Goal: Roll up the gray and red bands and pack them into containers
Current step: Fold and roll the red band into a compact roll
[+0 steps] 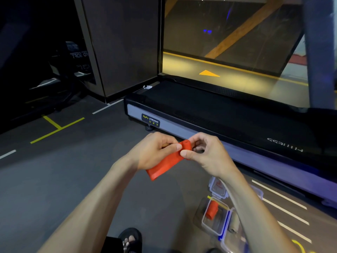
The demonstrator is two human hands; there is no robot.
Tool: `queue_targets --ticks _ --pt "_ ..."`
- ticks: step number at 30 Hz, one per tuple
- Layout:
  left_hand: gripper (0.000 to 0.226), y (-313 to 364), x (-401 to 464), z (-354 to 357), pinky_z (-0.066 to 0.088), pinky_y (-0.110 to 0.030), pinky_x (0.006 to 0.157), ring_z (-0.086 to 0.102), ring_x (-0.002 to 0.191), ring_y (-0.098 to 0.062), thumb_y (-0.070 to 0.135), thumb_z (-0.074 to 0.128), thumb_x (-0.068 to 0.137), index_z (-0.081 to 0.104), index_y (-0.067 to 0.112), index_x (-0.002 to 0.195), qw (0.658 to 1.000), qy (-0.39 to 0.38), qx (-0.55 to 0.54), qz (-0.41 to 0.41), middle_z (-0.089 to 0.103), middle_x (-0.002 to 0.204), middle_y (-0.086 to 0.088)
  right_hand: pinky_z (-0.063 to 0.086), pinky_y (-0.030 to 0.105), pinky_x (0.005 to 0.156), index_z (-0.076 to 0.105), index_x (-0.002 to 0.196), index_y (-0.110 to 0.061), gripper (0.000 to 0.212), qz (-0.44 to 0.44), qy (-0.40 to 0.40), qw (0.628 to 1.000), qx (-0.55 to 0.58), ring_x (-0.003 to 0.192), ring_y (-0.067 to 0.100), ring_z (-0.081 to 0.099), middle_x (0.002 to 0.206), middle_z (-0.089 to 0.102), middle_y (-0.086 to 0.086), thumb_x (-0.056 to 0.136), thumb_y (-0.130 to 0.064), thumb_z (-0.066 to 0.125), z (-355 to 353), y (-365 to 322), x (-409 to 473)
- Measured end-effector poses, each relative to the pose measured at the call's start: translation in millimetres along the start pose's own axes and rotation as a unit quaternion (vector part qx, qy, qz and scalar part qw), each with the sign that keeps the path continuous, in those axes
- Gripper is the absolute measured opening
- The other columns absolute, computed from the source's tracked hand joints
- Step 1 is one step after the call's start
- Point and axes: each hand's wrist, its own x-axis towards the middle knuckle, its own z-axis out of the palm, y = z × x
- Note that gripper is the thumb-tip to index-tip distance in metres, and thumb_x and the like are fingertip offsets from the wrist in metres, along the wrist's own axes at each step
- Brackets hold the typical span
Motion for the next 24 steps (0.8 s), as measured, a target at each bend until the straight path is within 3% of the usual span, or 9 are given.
queue_targets --ticks 2,5,13,17,20,24 --pt "0.032 0.2 0.0 1.2 0.051 -0.043 0.067 0.06 0.067 -0.02 0.051 0.055 0.098 0.073 0.027 0.089 1.0 0.001 0.006 0.003 0.068 0.073 -0.001 0.058 0.031 0.079 0.069 0.093 -0.021 0.033 0.009 -0.003 1.0 -0.007 0.084 0.017 0.072 0.088 0.076 -0.002 0.071 -0.025 0.094 1.3 -0.6 -0.2" --pt "0.028 0.2 0.7 1.4 0.048 -0.037 0.065 0.051 0.059 -0.005 0.046 0.06 0.1 0.072 0.027 0.084 1.0 0.004 0.007 0.0 0.064 0.066 0.005 0.049 0.017 0.066 0.066 0.09 -0.015 0.036 0.004 -0.014 1.0 -0.005 0.067 0.006 0.062 0.077 0.074 -0.005 0.069 -0.022 0.095 2.3 -5.8 -2.3" --pt "0.026 1.9 1.5 2.6 0.05 -0.038 0.066 0.051 0.059 -0.004 0.045 0.063 0.099 0.069 0.031 0.079 1.0 -0.005 0.017 -0.008 0.063 0.063 0.01 0.043 0.018 0.055 0.062 0.089 -0.013 0.047 0.009 -0.019 1.0 -0.005 0.055 0.002 0.048 0.06 0.06 -0.014 0.063 -0.025 0.099 5.4 -7.7 -5.9" --pt "0.026 -2.3 1.4 3.1 0.052 -0.04 0.068 0.058 0.065 -0.011 0.047 0.059 0.1 0.07 0.032 0.082 1.0 0.004 0.026 -0.006 0.067 0.071 0.008 0.05 0.025 0.067 0.073 0.102 -0.025 0.03 -0.006 -0.051 0.999 0.001 0.067 0.001 0.054 0.08 0.071 -0.002 0.079 -0.034 0.089 6.2 -6.5 -8.0" --pt "0.025 -6.3 1.0 2.2 0.052 -0.039 0.068 0.059 0.066 -0.011 0.047 0.059 0.1 0.07 0.033 0.083 1.0 0.01 0.023 -0.005 0.067 0.072 0.007 0.052 0.029 0.083 0.075 0.107 -0.023 0.011 -0.008 -0.101 0.995 0.023 0.081 0.003 0.063 0.088 0.074 0.0 0.098 -0.025 0.07 4.6 -7.3 -10.6" --pt "0.024 -6.7 1.6 4.5 0.05 -0.034 0.065 0.059 0.066 -0.011 0.046 0.06 0.099 0.072 0.029 0.087 0.999 -0.001 0.028 -0.022 0.068 0.073 0.003 0.057 0.04 0.096 0.077 0.105 -0.019 0.013 0.009 -0.085 0.996 0.033 0.094 0.016 0.074 0.094 0.079 0.0 0.1 -0.017 0.066 3.5 -5.5 -9.7"
